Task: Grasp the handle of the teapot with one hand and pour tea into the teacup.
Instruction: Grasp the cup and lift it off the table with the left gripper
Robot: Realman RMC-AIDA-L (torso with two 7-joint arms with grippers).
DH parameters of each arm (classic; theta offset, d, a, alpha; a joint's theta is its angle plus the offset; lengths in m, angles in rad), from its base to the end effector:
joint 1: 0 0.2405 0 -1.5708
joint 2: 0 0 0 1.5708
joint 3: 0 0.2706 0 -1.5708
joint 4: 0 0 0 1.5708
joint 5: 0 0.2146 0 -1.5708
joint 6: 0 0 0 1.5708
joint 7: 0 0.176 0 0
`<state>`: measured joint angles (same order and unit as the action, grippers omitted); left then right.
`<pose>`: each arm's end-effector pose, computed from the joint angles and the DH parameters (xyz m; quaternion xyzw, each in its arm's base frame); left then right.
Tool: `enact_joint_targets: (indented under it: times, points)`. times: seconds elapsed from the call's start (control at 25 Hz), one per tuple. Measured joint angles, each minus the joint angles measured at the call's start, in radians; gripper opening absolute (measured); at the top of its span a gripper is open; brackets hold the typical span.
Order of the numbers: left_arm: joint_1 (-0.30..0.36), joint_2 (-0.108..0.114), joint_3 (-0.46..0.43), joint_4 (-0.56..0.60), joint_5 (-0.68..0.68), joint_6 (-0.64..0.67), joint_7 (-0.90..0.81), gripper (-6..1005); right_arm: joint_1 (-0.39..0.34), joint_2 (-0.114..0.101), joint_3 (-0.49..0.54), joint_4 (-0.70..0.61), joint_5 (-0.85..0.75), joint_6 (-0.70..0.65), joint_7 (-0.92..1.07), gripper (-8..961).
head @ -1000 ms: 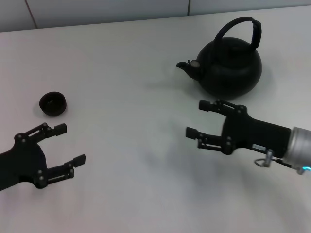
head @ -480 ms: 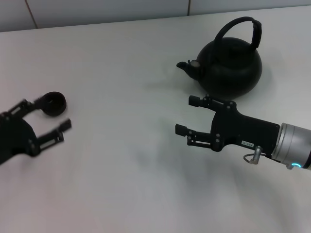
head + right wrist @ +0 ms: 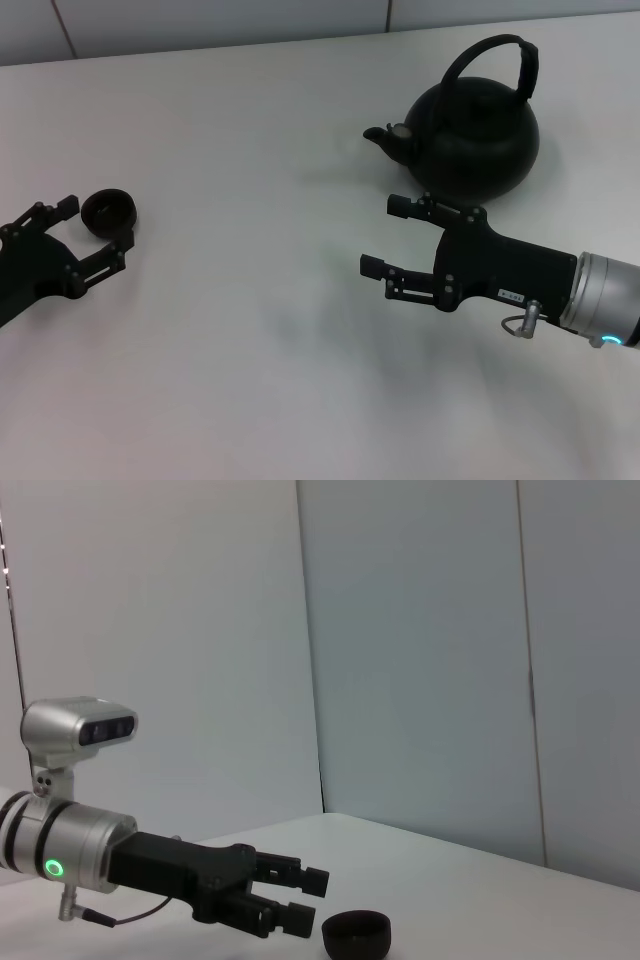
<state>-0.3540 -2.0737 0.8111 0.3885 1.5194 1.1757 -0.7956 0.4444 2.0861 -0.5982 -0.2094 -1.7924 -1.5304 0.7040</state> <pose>-0.3495 0.3369 -0.0482 -0.8809 -0.2028 -0.2170 0.3686 0.2864 0.2985 -0.0818 -0.9032 0.1350 0.3382 0.2272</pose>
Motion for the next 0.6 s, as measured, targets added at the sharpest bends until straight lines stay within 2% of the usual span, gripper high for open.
enact_joint_targets:
  times: [0.6]
  points:
    - [-0.032,0.001,0.001,-0.012,0.001,-0.146,0.021,827,0.005,0.0,0.0,0.001,0.014,-0.008,0.0,823]
